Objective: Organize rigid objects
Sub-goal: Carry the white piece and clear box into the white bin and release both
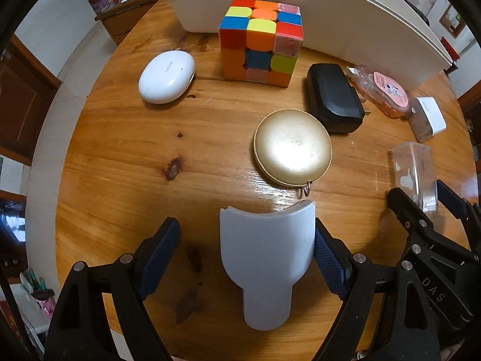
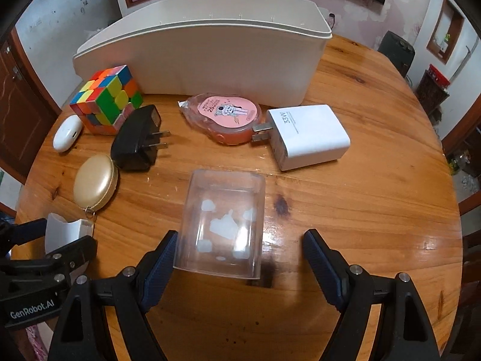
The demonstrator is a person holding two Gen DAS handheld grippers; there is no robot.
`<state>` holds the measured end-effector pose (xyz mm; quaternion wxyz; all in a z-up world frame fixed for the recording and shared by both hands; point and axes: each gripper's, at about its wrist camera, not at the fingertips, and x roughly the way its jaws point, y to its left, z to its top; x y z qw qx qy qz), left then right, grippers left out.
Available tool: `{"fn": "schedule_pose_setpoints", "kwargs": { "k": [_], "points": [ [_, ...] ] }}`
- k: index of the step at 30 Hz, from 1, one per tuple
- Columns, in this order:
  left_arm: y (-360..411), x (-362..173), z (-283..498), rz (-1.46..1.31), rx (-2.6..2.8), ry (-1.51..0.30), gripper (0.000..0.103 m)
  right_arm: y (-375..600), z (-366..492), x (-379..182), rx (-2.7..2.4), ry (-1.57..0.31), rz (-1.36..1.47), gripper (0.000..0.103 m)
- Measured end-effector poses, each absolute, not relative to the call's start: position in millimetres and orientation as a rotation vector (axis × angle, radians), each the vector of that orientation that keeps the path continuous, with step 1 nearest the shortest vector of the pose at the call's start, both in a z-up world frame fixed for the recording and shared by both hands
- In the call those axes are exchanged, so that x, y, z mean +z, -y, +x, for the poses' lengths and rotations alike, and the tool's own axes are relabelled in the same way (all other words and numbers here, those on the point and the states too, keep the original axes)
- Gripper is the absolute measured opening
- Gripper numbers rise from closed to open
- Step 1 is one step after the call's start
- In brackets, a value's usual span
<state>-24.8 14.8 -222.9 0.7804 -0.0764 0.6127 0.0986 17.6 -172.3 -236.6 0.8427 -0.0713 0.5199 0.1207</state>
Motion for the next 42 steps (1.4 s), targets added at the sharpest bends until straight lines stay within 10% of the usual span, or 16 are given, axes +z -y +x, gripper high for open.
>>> {"fn": "schedule_pose_setpoints", "kwargs": {
  "k": [6, 28, 42],
  "points": [
    [-13, -215, -32, -0.169, 0.208, -1.301, 0.062, 170, 14, -232, 0.288, -1.075, -0.159, 0.051],
    [-40, -149, -16, -0.233, 0.105, -1.147, 0.062, 173, 10, -194, 0.299, -1.010, -0.136, 0.050],
    [-18, -5, 121, -0.088, 0.046, -0.973, 0.062, 165, 96, -17, 0.326, -0.750, -0.098, 0.050]
  ]
}}
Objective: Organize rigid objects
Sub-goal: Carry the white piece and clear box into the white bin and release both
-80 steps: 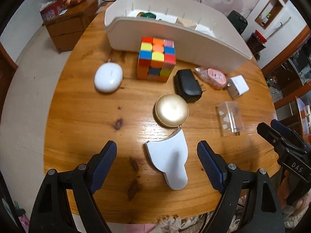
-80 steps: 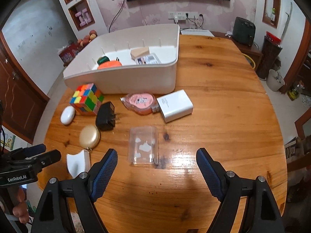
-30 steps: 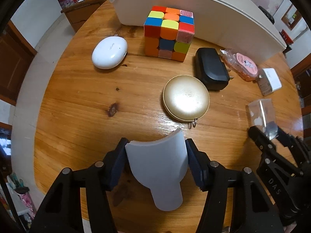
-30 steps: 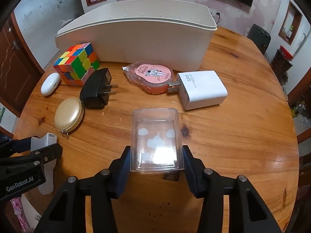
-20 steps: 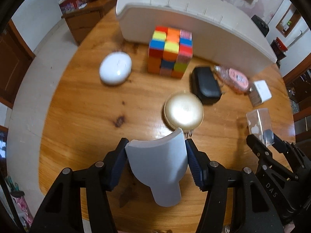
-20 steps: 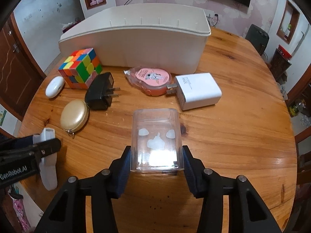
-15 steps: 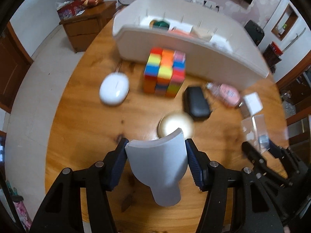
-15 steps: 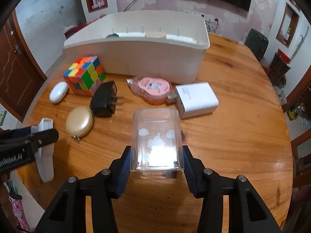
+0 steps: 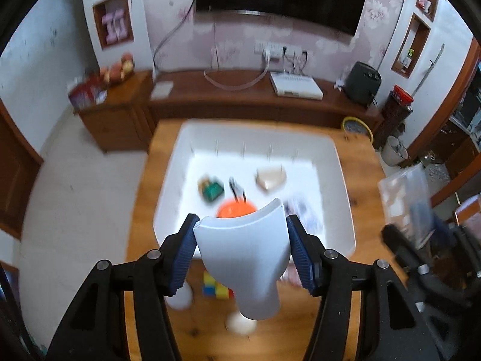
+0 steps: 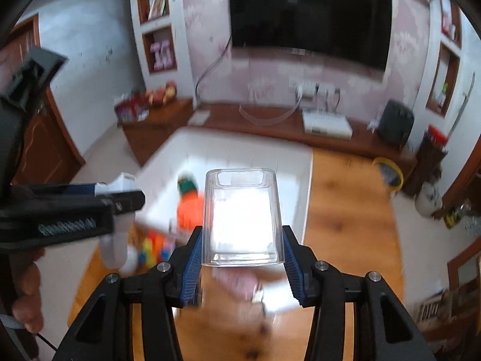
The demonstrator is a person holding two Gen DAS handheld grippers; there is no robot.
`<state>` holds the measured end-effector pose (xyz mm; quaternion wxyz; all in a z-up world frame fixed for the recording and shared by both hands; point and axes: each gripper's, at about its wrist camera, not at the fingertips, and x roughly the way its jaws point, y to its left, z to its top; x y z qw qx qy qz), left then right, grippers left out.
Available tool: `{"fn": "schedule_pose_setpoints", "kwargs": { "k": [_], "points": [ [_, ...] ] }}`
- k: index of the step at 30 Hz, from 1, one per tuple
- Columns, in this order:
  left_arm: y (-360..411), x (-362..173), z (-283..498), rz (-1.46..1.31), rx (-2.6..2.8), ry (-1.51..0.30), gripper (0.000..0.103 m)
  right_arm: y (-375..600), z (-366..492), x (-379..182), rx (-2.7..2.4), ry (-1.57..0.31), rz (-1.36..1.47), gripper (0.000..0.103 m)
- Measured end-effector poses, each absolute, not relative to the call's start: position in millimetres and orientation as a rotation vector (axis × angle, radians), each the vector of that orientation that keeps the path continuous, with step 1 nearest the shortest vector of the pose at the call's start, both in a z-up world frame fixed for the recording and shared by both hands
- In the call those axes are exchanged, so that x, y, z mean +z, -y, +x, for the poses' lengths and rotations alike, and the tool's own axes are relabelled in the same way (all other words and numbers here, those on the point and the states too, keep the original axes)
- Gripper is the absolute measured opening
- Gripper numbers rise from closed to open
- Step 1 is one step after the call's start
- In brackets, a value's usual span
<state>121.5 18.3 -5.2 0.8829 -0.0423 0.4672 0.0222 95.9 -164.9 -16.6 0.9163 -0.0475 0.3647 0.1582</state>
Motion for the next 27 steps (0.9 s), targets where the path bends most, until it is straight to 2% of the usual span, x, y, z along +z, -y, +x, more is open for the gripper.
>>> {"fn": "schedule_pose_setpoints", "kwargs": {
  "k": [4, 10, 18, 27],
  "points": [
    [-21, 1, 168, -0.058, 0.094, -0.959, 0.062, 162, 134, 21, 0.279, -0.676, -0.090, 0.050],
    [-23, -33, 227, -0.042, 0.116, -1.004, 0.062, 154, 180, 23, 0.251, -0.689, -0.066, 0.050],
    [-21, -107, 276, 0.003, 0.127, -1.163, 0.062, 135, 221, -52, 0.280, -0.902, -0.074, 0.050],
    [-22, -169, 289, 0.095, 0.130, -1.289, 0.062, 113, 233, -140, 0.309, -1.110, -0.147, 0.050]
  ]
}}
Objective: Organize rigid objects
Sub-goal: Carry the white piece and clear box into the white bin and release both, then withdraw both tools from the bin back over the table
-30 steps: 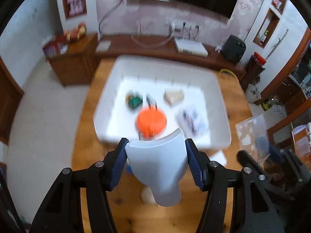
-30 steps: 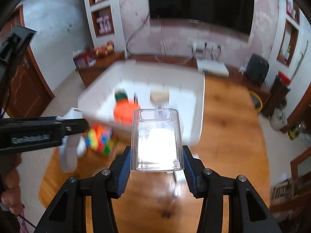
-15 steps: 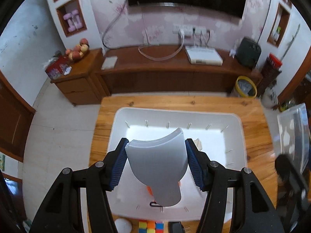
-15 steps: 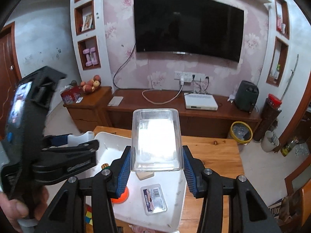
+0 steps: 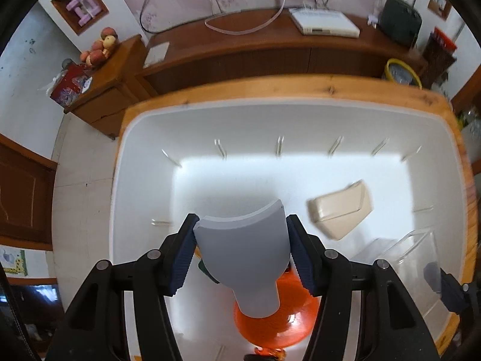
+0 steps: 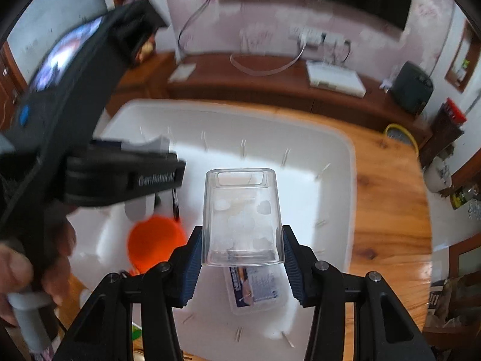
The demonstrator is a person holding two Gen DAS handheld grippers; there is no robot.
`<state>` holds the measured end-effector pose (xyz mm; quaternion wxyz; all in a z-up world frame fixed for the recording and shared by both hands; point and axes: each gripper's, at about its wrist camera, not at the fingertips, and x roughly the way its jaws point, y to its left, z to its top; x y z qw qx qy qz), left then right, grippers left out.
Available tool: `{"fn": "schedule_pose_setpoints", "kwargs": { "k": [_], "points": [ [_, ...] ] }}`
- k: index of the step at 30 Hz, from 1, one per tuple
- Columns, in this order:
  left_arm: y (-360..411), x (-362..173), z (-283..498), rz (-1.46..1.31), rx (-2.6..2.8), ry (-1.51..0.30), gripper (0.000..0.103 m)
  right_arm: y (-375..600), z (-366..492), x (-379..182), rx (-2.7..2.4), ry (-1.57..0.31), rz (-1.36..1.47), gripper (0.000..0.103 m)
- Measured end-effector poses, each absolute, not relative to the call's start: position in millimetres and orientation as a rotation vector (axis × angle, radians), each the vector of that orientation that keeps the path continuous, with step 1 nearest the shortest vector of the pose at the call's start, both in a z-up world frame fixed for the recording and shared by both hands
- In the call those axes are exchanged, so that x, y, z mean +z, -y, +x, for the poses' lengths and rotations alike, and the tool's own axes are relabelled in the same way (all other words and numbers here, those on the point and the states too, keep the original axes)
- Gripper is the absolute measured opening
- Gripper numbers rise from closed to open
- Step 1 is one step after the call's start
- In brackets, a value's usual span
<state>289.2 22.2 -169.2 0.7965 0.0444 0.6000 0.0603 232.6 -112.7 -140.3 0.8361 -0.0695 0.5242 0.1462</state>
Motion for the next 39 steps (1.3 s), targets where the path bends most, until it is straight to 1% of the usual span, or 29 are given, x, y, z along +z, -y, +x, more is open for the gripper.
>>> {"fn": "schedule_pose_setpoints", "kwargs": {
  "k": [3, 8, 10, 11, 12, 14, 15, 24, 33, 39],
  "points": [
    [-30, -182, 288, 0.080, 0.142, -1.324, 0.062, 104, 230, -159, 0.323, -1.150, -0.174, 0.050],
    [-30, -187, 287, 0.064, 0.107, -1.343, 0.063, 96, 224, -170, 0.359, -1.180, -0.215, 0.052],
    [-27, -184, 284, 0.064, 0.096, -1.344, 0.063, 94, 220, -169, 0.373, -1.175, -0.224, 0.063],
    [-26, -184, 283, 0.055, 0.089, -1.349, 0.065, 95, 217, -167, 0.375, -1.164, -0.223, 0.070],
    [-25, -183, 282, 0.046, 0.084, -1.350, 0.068, 94, 216, -164, 0.375, -1.153, -0.223, 0.071],
    [-25, -177, 280, 0.043, 0.095, -1.338, 0.085, 95, 211, -158, 0.384, -1.143, -0.215, 0.071],
    [-24, -173, 279, 0.044, 0.101, -1.329, 0.086, 96, 209, -155, 0.388, -1.142, -0.207, 0.071],
    [-24, -126, 251, 0.021, 0.078, -1.259, 0.086, 112, 174, -119, 0.391, -1.084, -0.157, 0.072],
    [-17, -69, 205, 0.028, -0.003, -1.177, 0.086, 131, 134, -75, 0.376, -1.017, -0.106, 0.072],
    [-11, -45, 174, 0.030, -0.038, -1.148, 0.087, 144, 106, -52, 0.378, -0.970, -0.081, 0.072]
  ]
}}
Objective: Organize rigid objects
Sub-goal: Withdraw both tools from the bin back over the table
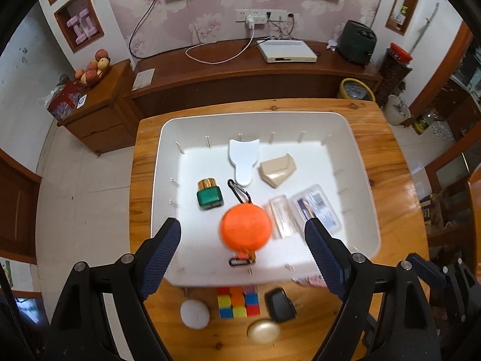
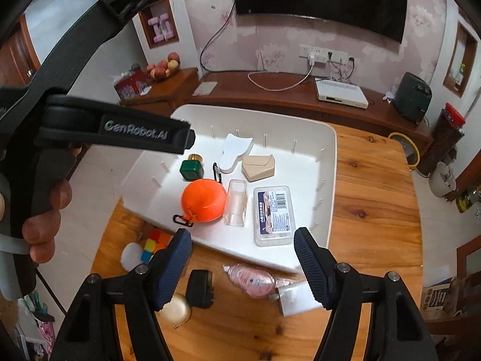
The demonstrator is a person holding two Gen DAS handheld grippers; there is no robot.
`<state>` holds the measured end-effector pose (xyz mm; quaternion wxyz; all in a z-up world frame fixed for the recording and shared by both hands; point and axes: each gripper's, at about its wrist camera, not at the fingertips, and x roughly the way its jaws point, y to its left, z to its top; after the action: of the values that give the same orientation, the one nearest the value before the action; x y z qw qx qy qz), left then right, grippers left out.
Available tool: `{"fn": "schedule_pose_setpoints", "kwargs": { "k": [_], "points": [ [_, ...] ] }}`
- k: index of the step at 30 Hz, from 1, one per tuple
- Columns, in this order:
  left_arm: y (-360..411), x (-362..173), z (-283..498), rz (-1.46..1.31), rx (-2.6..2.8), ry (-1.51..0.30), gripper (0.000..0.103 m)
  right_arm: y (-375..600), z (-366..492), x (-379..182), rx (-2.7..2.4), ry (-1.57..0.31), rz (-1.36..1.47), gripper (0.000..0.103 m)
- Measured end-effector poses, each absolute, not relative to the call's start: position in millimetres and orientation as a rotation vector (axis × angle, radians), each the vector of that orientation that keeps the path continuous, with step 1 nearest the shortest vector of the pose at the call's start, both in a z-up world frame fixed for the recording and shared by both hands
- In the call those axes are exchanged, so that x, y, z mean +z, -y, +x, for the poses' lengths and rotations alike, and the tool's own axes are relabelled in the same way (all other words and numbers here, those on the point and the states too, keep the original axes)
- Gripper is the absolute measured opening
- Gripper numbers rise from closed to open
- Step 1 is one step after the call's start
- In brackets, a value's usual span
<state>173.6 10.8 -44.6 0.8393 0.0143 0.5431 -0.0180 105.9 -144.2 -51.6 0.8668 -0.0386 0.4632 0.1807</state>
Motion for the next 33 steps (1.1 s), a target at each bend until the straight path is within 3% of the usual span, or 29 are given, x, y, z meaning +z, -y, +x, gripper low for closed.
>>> {"fn": "schedule_pose_setpoints", "kwargs": {
  "k": [21, 33],
  "points": [
    [-13, -7, 66, -0.029, -0.124, -1.073, 0.087, 201, 42, -20, 0.344, -0.880, -0.009, 0.072],
    [-16, -15, 31, -0.047, -0.144, -1.042, 0.087, 213, 27, -28, 0.326, -0.874, 0.000, 0.073]
  ]
}}
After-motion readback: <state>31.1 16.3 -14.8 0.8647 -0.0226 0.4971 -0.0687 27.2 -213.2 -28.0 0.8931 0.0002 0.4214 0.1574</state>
